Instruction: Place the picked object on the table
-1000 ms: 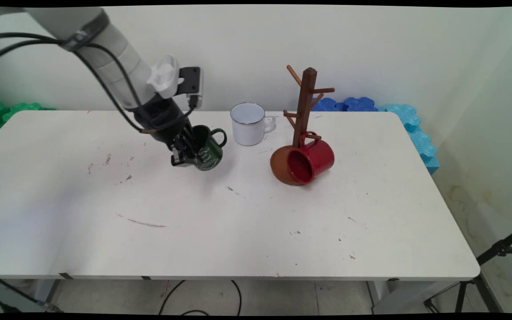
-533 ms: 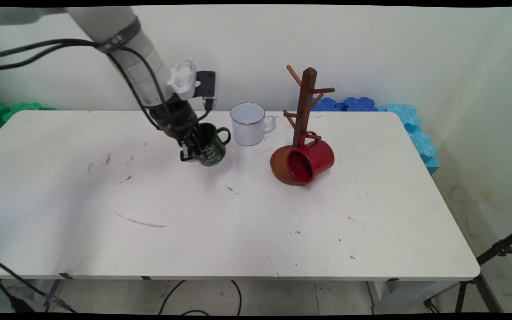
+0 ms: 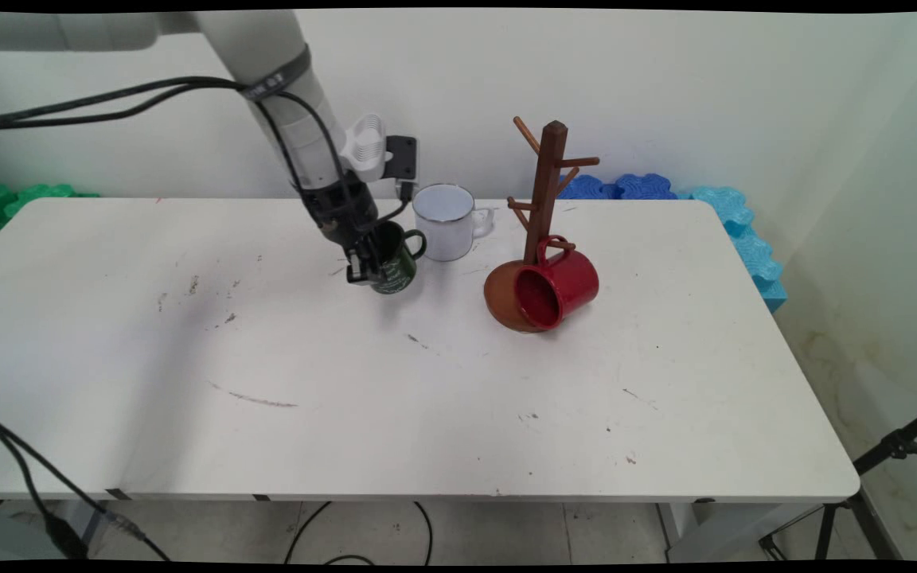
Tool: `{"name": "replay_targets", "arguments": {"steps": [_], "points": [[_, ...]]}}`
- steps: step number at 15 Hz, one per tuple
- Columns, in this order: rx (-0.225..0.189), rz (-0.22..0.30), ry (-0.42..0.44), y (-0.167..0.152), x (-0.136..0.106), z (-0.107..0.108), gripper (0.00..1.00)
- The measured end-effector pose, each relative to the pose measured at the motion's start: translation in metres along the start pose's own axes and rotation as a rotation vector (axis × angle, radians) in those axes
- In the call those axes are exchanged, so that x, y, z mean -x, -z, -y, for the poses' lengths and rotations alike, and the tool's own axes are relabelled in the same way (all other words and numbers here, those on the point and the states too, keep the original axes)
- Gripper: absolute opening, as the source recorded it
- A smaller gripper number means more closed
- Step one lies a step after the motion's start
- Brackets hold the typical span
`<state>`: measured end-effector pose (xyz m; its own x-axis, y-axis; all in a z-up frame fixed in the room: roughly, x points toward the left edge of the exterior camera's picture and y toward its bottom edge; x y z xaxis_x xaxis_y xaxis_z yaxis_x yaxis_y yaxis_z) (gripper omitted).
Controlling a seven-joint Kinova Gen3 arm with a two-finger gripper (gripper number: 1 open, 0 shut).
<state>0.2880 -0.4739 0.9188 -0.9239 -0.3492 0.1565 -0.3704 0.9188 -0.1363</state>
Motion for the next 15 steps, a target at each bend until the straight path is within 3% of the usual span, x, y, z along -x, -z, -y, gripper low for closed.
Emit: {"name": "replay_targets", "arguments": {"steps": [15], "points": [[0.09, 0.024, 0.036, -0.052, -0.026, 0.027, 0.0]]}}
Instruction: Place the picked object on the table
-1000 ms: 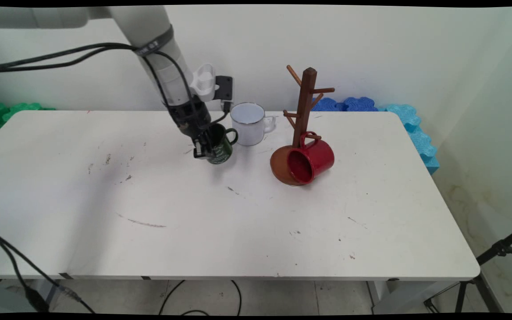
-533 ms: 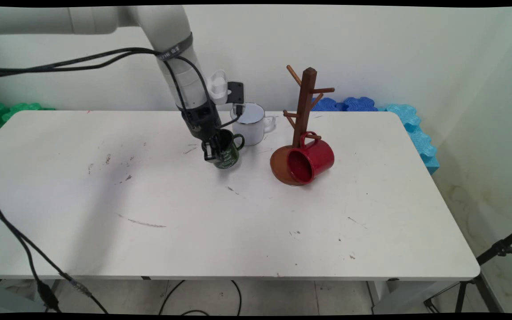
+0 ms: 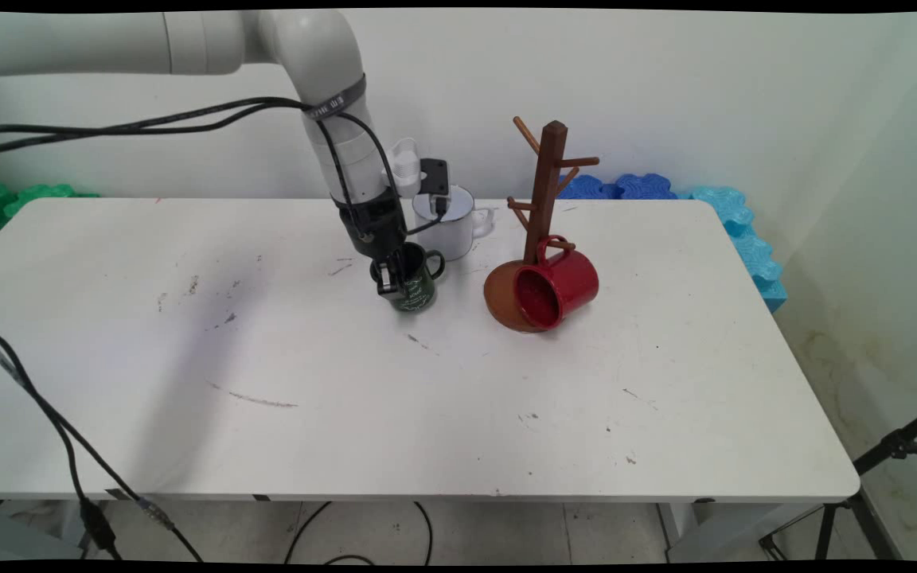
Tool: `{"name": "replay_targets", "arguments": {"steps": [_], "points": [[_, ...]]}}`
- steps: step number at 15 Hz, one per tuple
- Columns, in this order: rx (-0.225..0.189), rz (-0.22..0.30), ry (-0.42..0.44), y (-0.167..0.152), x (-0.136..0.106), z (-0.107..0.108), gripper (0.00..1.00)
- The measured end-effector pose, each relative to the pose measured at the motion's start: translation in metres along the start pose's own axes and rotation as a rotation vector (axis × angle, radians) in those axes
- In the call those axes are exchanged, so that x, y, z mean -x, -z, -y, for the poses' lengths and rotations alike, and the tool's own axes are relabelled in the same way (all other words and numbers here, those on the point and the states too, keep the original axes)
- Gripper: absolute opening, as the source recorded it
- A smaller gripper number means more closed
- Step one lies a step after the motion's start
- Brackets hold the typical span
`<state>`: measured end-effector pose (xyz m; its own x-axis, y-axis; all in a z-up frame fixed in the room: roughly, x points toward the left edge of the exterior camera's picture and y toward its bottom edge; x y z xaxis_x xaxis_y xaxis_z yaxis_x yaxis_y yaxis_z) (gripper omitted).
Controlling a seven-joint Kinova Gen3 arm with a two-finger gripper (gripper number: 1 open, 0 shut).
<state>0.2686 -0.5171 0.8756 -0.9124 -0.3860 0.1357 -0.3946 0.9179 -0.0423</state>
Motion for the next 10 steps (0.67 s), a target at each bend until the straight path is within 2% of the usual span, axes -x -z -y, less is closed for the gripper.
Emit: {"name": "replay_targets", "arguments": {"steps": [3, 4, 10], "points": [[0.01, -0.002, 0.0, -0.0057, -0.0026, 0.0019, 0.0], [0.012, -0.004, -0.001, -0.0071, -0.0036, 0.0024, 1.0], [0.017, -0.025, -0.012, -0.0118, -0.0082, 0.0036, 1.0]]}}
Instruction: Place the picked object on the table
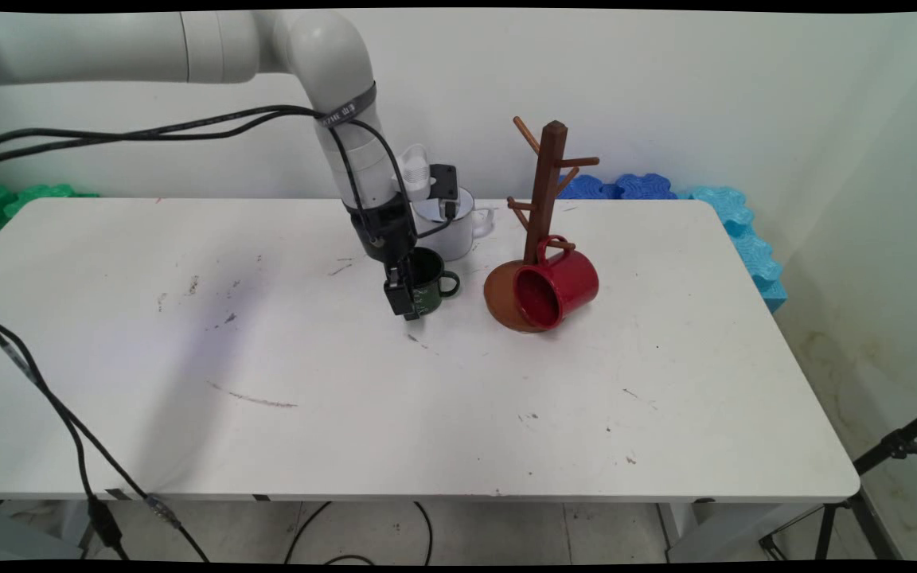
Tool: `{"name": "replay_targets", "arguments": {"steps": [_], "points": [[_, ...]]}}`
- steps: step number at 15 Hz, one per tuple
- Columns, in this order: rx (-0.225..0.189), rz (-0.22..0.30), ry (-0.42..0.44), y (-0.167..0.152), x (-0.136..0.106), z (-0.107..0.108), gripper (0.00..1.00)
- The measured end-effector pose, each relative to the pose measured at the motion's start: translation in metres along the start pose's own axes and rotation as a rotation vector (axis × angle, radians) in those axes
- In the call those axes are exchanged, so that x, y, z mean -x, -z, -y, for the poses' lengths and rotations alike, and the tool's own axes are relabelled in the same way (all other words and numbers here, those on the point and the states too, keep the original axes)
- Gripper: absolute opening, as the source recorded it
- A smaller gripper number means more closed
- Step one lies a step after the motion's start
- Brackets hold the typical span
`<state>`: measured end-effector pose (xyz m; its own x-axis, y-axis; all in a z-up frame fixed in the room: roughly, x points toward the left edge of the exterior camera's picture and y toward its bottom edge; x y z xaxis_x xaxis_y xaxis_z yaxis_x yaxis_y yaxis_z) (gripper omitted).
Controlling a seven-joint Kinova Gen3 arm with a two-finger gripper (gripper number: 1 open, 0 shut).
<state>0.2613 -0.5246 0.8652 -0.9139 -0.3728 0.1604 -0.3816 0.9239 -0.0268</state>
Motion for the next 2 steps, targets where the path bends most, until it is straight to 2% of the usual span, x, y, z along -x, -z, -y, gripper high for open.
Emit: {"name": "replay_targets", "arguments": {"steps": [2], "points": [[-0.001, -0.016, -0.008, 0.0012, -0.0018, -0.0008, 1.0]]}}
